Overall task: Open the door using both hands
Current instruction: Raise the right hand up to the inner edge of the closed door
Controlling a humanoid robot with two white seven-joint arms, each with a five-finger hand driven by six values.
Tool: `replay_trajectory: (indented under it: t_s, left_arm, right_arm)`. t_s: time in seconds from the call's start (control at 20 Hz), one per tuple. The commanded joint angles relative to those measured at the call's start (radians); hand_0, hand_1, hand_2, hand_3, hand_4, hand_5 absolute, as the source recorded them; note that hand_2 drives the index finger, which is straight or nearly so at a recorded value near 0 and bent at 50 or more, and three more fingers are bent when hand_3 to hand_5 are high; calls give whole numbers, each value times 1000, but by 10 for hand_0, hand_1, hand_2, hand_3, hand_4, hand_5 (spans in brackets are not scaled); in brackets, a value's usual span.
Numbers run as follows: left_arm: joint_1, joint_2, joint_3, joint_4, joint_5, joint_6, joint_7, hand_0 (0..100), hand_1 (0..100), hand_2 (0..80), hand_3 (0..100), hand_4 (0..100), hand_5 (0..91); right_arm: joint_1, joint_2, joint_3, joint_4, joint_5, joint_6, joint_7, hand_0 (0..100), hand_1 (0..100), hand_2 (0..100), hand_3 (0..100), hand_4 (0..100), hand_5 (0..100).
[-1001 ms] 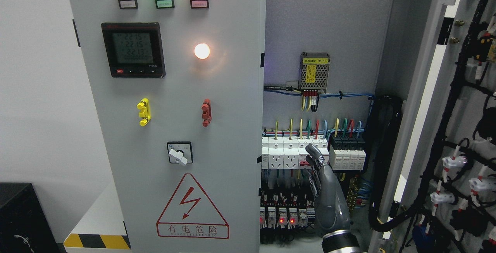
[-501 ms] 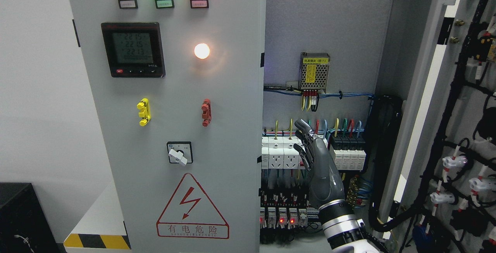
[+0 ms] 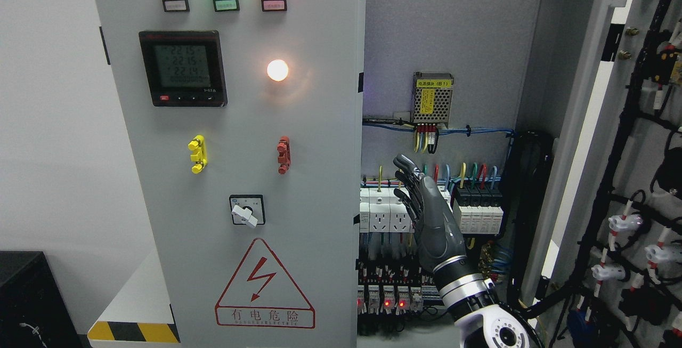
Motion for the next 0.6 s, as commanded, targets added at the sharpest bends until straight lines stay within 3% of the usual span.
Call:
replay_trajectory:
  t_s: [0.0,0.45,0.55]
  left_arm:
    - [-2,-3,0,0,-3,-1,-6,0,0,0,0,0,0]
    - [0,-4,-111,0,-21,1,-6,0,0,0,0,0,0]
    - [0,-4,-119,0,-18,1,-6,0,0,0,0,0,0]
  right_arm:
    - [-37,0,-49,94,-2,0,8,0,0,0,0,0,0]
    - [-24,4,-37,50,-54,11,11,0,0,0,0,0,0]
    - [-27,-1,-37,37,-66,17,60,0,0,0,0,0,0]
